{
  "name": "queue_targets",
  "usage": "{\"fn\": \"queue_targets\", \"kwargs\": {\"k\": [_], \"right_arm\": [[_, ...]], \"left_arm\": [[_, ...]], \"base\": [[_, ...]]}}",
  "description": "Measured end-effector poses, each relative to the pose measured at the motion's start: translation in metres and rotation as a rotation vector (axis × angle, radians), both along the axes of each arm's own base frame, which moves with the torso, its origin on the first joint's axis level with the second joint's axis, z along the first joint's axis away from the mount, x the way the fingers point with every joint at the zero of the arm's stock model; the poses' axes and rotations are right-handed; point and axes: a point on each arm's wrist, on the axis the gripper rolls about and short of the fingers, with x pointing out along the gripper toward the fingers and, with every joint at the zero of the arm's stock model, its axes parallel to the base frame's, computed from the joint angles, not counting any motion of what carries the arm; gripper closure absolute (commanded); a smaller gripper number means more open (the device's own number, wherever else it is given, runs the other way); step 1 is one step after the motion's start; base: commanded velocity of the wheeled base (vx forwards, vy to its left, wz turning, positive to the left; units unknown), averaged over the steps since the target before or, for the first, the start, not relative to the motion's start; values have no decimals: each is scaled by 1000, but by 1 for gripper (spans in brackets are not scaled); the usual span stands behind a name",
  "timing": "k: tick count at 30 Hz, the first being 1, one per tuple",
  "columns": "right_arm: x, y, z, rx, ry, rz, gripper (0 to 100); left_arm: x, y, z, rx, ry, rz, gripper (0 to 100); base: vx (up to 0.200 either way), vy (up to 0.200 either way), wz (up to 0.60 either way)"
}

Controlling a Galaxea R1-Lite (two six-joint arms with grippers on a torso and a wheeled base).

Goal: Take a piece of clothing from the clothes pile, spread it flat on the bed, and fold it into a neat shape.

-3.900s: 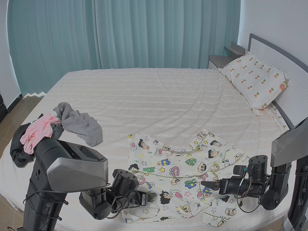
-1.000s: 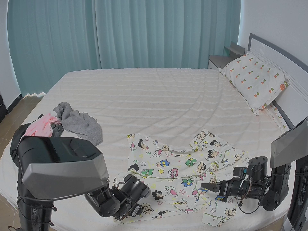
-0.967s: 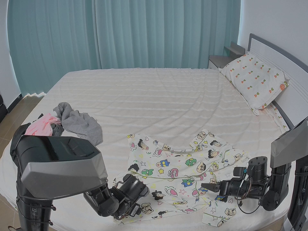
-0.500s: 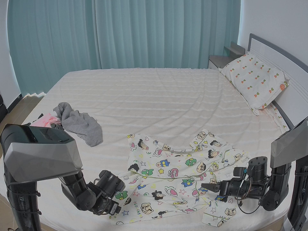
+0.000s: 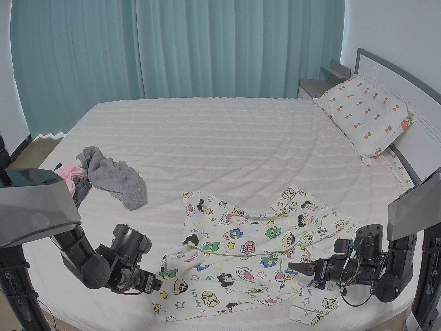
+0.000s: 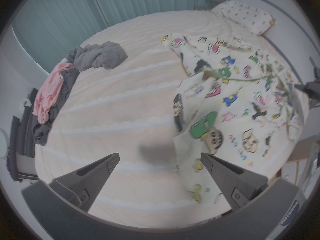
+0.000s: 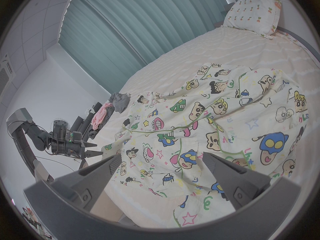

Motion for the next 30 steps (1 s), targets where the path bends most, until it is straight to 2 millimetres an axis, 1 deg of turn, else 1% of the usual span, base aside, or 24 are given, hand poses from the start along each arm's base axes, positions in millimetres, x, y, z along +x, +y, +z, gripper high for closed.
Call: {"fn": "queue_targets", "kwargs": {"k": [5, 10, 16, 20, 25, 30], "right_arm": [[0, 0, 0, 0, 0, -1, 0], [0, 0, 0, 0, 1, 0, 0], [-1, 0, 0, -3, 4, 1, 0], [-2, -1, 0, -5, 6, 3, 0], [-3, -2, 0, -9, 8, -2, 0], [-4, -3, -1, -12, 13, -8, 0]], "left_arm": [[-8, -16, 9, -115, 0, -9, 0], [-14, -35, 7, -158, 0, -28, 0], [-12, -56, 7, -331, -61, 85, 0], [-17, -69, 6, -447, -74, 158, 0], [-27, -73, 3, -543, -70, 208, 0], [-35, -70, 0, -563, -42, 245, 0]], "base": [[0, 0, 0], [0, 0, 0], [0, 0, 0], [0, 0, 0], [-200, 0, 0], [-200, 0, 0]]}}
